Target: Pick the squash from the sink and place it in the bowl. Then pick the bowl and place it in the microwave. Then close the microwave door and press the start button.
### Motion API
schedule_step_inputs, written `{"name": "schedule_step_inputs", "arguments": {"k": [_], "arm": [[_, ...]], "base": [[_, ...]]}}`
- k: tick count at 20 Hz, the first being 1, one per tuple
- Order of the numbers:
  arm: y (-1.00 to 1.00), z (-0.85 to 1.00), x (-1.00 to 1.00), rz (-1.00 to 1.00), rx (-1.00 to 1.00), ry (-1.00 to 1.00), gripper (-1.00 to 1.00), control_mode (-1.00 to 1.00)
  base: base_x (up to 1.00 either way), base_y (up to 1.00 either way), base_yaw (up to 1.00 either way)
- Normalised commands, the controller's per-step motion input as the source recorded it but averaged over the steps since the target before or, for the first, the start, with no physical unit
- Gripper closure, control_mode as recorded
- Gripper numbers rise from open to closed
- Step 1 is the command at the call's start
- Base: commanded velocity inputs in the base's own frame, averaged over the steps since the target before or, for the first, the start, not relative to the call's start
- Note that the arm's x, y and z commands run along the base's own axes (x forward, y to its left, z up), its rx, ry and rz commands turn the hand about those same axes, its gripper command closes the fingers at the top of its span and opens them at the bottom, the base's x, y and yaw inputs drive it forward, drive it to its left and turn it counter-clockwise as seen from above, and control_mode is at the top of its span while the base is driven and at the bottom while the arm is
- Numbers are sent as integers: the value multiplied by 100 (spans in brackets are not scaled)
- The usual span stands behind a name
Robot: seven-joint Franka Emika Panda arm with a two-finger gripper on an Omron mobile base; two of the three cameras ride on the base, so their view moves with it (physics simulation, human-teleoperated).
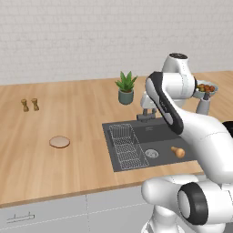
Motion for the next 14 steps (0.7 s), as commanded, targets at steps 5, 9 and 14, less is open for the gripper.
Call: {"name": "schedule_step_inputs", "arguments": {"k": [5, 9, 14], "arm": [[0, -9, -2, 0, 0, 0, -100, -100], [-77, -60, -1, 0, 17, 0, -100, -100], [-93, -63, -3, 0, 14, 2, -100, -100]], "base": [[0, 0, 0], [0, 0, 0], [0, 0, 0]]}}
